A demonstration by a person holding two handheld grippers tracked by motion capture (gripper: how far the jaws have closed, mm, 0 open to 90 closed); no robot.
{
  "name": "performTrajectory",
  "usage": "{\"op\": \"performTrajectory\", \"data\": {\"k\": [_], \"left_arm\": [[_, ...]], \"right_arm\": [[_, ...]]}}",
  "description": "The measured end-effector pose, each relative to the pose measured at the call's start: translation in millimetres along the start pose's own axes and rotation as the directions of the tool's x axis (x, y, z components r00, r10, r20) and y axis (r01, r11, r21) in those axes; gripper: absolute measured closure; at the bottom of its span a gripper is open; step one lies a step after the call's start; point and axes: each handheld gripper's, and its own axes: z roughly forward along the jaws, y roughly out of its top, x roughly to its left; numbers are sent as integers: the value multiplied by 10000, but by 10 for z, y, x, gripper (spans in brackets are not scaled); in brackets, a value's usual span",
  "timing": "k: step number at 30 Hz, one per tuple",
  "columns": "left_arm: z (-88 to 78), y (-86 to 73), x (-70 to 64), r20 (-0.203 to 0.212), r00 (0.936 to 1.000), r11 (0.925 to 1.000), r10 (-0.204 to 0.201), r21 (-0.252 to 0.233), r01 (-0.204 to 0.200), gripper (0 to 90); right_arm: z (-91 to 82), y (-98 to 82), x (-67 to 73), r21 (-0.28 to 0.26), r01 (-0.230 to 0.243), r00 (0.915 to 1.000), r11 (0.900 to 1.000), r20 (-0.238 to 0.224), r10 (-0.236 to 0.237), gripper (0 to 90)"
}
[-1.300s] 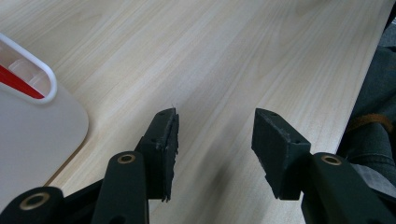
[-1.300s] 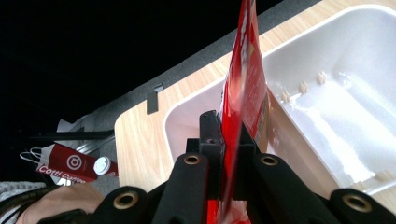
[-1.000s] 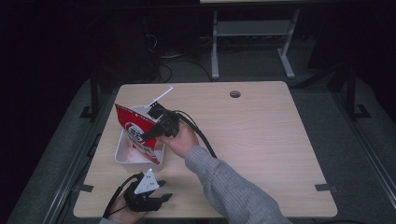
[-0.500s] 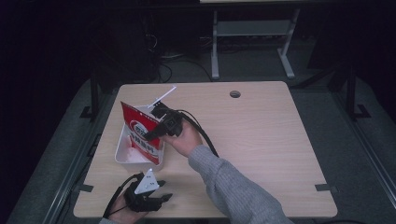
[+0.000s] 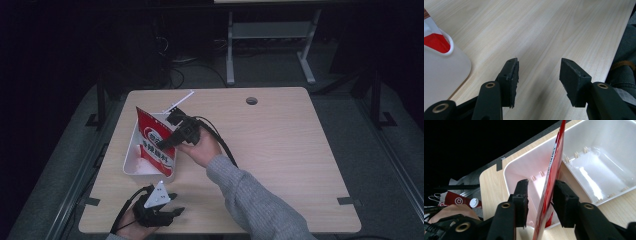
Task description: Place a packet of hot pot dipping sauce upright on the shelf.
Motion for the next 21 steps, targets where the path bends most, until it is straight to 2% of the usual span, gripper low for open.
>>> {"op": "performTrajectory", "data": {"k": [7, 21], "left_arm": [[0, 1, -3, 3, 10000, 10000, 5, 4, -5, 488], [5, 4, -10, -38, 10000, 10000, -1, 14, 1, 475]], "right_arm": [[-117, -33, -2, -227, -14, 10000, 9997, -99, 11, 546], [-418, -156, -22, -343, 105, 9996, 9994, -269, -115, 497]]}}
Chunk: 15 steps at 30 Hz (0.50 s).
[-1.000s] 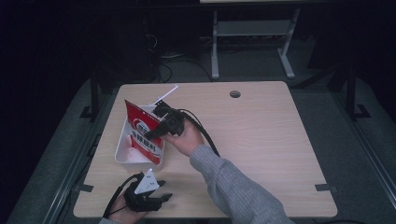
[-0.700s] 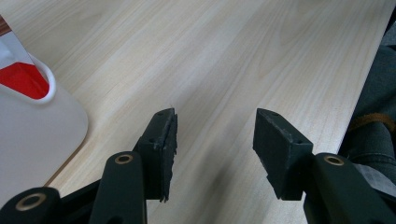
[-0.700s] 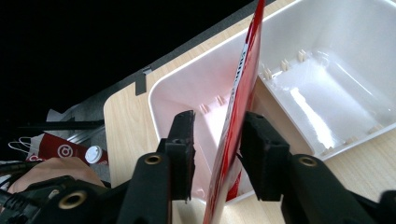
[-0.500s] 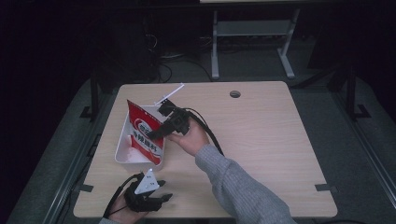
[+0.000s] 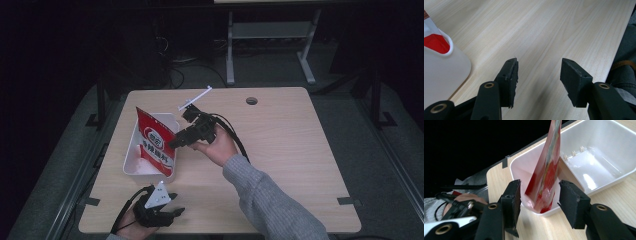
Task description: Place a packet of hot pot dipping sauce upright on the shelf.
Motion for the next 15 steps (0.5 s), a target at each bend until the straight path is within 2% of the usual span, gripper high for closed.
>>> {"op": "performTrajectory", "data": {"k": [9, 15], "left_arm": [[1, 1, -1, -6, 10000, 10000, -58, 1, 58, 461], [1, 1, 0, -21, 10000, 10000, -80, -11, 80, 451]], "right_arm": [[-163, -48, 51, -57, 177, 9998, 9998, 89, -176, 472], [-271, -134, 26, -116, 47, 10000, 9999, 79, -46, 459]]}}
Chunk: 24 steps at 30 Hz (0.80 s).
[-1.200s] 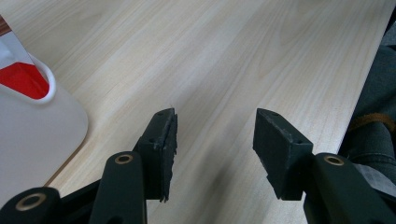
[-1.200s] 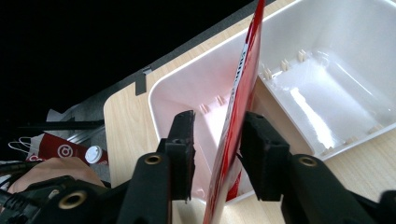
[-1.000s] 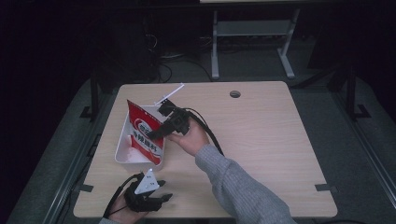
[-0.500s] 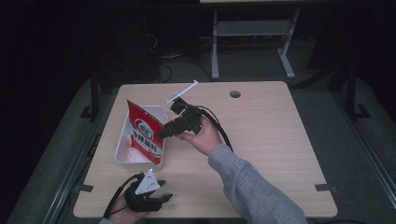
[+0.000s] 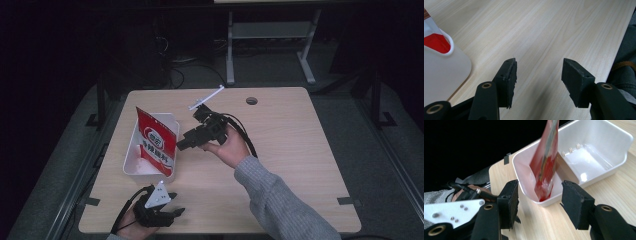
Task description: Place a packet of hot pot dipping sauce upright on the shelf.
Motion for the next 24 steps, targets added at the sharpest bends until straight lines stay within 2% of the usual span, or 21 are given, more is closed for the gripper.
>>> {"op": "performTrajectory", "data": {"k": [24], "left_arm": [[6, 6, 4, 24, 10000, 9999, -85, -82, 85, 382]], "right_arm": [[-556, -456, -227, -491, -725, 9956, 9962, 565, 753, 400]]}}
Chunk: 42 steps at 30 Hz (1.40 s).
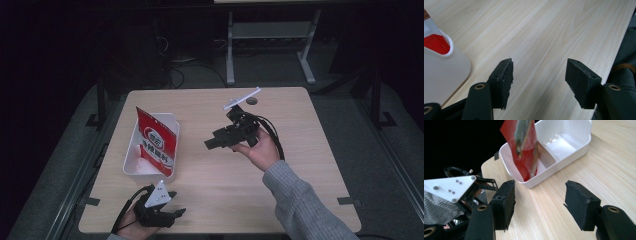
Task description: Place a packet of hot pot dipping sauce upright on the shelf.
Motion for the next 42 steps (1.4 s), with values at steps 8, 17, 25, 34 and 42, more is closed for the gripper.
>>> {"op": "performTrajectory", "data": {"k": [8, 17, 25, 34, 42], "left_arm": [[4, -1, 2, 28, 10000, 10000, 20, 19, -20, 372], [7, -2, -1, 33, 10000, 10000, -19, -24, 19, 367], [10, -3, 3, 18, 10000, 10000, 3, 7, -3, 363], [15, -3, 0, 11, 10000, 10000, 9, 11, -9, 360], [26, -1, -5, 42, 10000, 10000, 20, 54, -20, 359]], "right_arm": [[-113, -194, -119, -73, -377, 9992, 9993, 131, 378, 395], [-232, -405, -213, -162, -618, 9977, 9980, 271, 623, 391], [-296, -600, -290, -161, -927, 9949, 9956, 376, 932, 388], [-346, -851, -383, -126, -1282, 9906, 9917, 469, 1287, 384], [-428, -1037, -425, -129, -1517, 9865, 9883, 611, 1522, 384]]}}
